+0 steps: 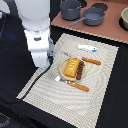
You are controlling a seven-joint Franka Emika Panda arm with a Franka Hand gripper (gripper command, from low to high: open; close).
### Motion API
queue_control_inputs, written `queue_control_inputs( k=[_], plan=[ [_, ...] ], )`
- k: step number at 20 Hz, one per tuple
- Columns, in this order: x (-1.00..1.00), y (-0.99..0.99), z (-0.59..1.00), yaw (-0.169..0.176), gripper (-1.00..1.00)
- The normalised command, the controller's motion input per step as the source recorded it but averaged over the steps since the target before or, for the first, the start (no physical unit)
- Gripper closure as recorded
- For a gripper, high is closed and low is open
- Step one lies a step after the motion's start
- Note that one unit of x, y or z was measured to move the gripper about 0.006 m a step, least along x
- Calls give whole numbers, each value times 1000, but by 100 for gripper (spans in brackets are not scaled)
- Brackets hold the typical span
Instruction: Interact with the objects in diverse but meaningful ways.
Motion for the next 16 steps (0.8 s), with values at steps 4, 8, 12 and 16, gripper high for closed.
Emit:
queue_control_inputs(
  k=[4, 8, 12, 16],
  plan=[
    [-170, 0, 0, 0, 100],
    [-54, 106, 38, 2, 100],
    [19, 309, 114, 11, 100],
    [16, 279, 66, 3, 100]
  ],
)
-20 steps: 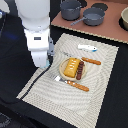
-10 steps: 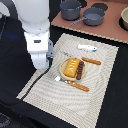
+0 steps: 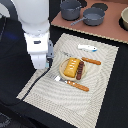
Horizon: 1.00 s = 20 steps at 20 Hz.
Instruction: Interact with the objects in diverse but meaningful ways.
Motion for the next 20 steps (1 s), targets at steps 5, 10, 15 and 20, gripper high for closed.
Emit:
queue_control_inputs(
  k=[5, 10, 15, 20],
  plan=[
    [-196, -103, 827, 0, 100],
    [41, -469, 1000, -33, 100],
    [422, -683, 992, -73, 100],
    [518, -752, 822, -70, 100]
  ],
)
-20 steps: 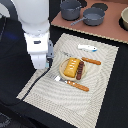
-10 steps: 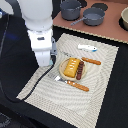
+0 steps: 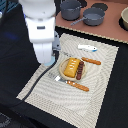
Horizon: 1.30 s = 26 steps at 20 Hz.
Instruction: Interact with the objects in diverse but meaningful ways.
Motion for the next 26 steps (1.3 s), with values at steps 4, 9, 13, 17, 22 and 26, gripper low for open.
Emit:
queue_control_inputs(
  k=[4, 9, 13, 17, 22, 26],
  plan=[
    [634, -774, 624, -56, 100],
    [759, -773, 239, -33, 100],
    [784, -733, 0, -26, 100],
    [795, -696, -28, -27, 100],
    [731, -458, -105, -17, 100],
    [532, -338, -231, -2, 100]
  ],
)
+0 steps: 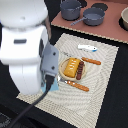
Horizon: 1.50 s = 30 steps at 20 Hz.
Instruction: Interact with the objects in diverse but meaningful ways.
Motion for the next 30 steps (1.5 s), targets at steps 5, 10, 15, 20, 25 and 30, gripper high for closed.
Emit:
queue_control_inputs(
  k=[5, 10, 15, 20, 25, 30],
  plan=[
    [471, -217, -262, -1, 100],
    [18, -18, -413, 5, 100],
    [-357, 2, -367, 15, 100],
    [-700, 35, -123, 16, 100],
    [-446, 0, -27, 7, 100],
    [-40, -3, 0, 0, -100]
  ],
)
